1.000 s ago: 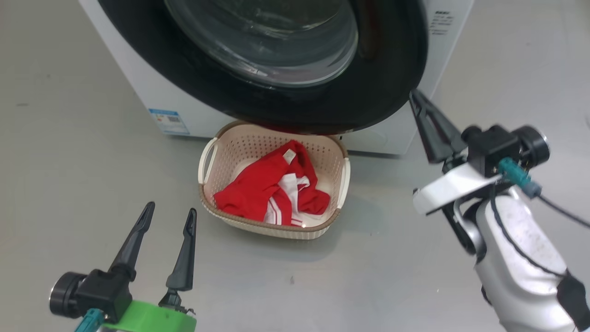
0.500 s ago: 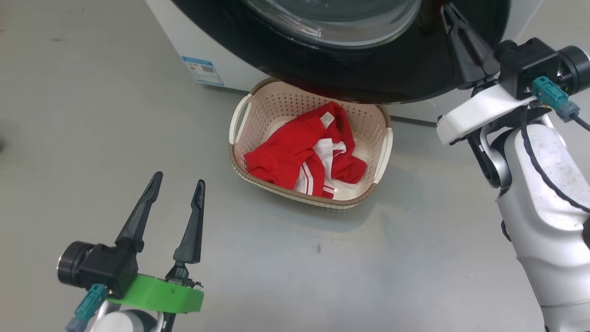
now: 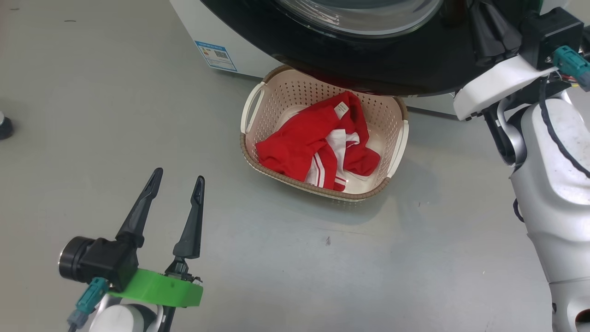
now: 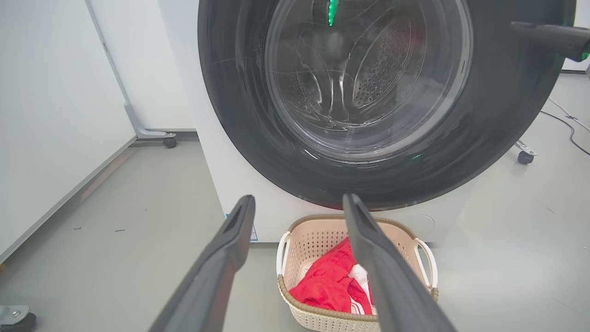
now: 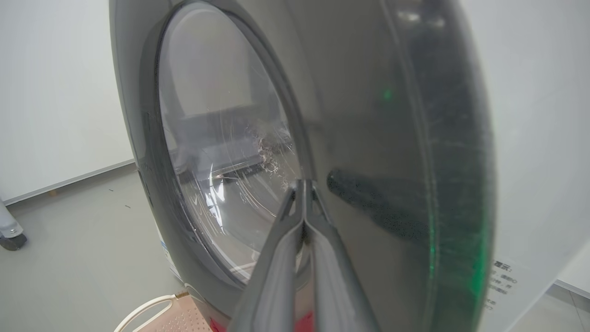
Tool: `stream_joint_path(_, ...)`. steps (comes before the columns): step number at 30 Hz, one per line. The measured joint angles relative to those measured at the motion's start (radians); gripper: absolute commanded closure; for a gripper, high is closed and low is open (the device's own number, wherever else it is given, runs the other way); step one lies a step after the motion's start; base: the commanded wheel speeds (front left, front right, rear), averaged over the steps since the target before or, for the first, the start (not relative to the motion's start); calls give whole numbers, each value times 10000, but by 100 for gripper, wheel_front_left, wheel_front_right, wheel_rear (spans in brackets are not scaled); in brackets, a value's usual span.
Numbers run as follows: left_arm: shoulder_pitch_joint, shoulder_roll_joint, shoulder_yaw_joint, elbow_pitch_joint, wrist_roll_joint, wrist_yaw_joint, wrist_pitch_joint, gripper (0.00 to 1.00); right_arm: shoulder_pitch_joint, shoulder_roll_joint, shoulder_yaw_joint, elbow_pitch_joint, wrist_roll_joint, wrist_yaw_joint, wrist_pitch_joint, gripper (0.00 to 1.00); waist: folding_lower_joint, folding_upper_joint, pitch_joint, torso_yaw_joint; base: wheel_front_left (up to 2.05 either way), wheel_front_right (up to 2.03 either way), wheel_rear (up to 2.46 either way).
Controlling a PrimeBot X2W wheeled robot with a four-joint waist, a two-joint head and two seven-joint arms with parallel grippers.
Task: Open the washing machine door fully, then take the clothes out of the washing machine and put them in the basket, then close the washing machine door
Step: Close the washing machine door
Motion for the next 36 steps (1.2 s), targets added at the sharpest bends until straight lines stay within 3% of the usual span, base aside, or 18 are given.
stream_joint_path(24,-458,-100,-50,470,-2,-211,-169,0,-1743,-104,-412,1373,100,-2,-100,100,0,0,334,72,0,0,0)
stream_joint_path(36,-673,-136,-65,685,0,-213,-255,0,-2374,-25,-805,2148,278,-199,-441,100,0,0,368,75,0,0,0)
